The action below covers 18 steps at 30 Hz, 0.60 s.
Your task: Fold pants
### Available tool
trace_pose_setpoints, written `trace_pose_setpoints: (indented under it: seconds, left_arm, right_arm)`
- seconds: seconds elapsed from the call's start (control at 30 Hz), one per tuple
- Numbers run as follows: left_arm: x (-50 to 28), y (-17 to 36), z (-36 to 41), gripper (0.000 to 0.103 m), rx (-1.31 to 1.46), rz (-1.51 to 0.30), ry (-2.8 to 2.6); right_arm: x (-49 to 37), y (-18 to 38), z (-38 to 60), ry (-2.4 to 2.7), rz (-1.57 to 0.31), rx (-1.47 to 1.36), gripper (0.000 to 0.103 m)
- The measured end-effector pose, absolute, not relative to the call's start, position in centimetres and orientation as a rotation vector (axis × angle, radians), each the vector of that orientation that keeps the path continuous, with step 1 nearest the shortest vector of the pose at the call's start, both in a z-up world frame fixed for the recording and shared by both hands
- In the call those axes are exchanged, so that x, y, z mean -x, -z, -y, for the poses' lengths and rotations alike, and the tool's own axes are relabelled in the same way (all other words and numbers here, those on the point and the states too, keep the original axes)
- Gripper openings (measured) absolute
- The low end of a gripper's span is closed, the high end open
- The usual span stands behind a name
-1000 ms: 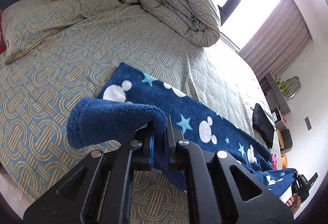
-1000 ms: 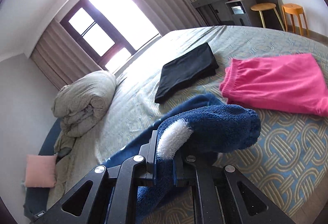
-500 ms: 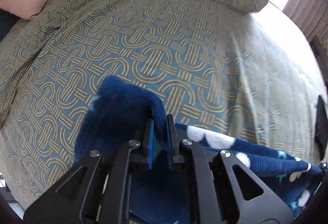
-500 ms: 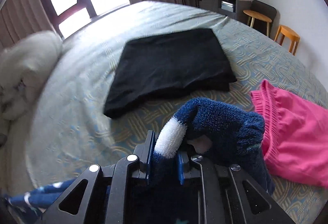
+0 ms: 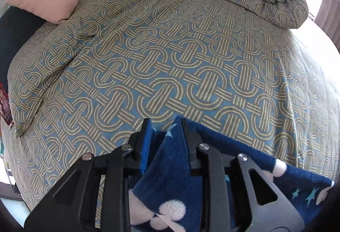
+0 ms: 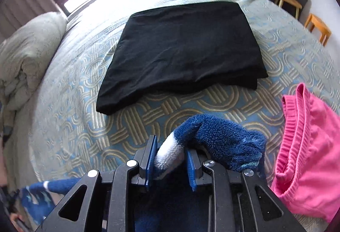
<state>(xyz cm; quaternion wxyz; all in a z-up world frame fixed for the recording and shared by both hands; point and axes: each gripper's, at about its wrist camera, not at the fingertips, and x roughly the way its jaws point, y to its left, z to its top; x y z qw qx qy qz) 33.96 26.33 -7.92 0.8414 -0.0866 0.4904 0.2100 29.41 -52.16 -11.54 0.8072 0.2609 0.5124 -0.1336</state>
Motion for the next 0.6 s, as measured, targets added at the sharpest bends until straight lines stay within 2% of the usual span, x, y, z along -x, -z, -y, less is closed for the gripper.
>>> trace_pose_setpoints:
  seconds: [0.13,0.2,0.27,0.33,0.6]
  left_arm:
    - [-30.8,6.2,-23.9,0.028,0.166,-1.022,-0.332]
    - [-29.2,5.6,-21.8,0.029,0.145,-1.018,-0.238]
    - [-27.3,5.1,-18.8,0.036,0.113,-1.024,-0.12]
    - [-25.2,4.9,-15.0,0.038,0.072,-1.038,0.014]
    - [-15.4,7.0,5.0,0.044,-0.02,-1.134,0.698]
  right_arm:
    - [-27.8,10.1,53.7,0.311,-1.096,-0.632,0.029]
    - [-26.2,9.0,53.6,0.351,-1.072,-0.567,0.039]
    - [-24.3,7.9,53.9,0.401,-1.047,-0.475,0.057]
    - [-22.3,7.3,54.3,0.448,-1.033,-0.388,0.064]
    - [-15.9,9.5,52.7,0.349,-1.1,-0.228,0.066]
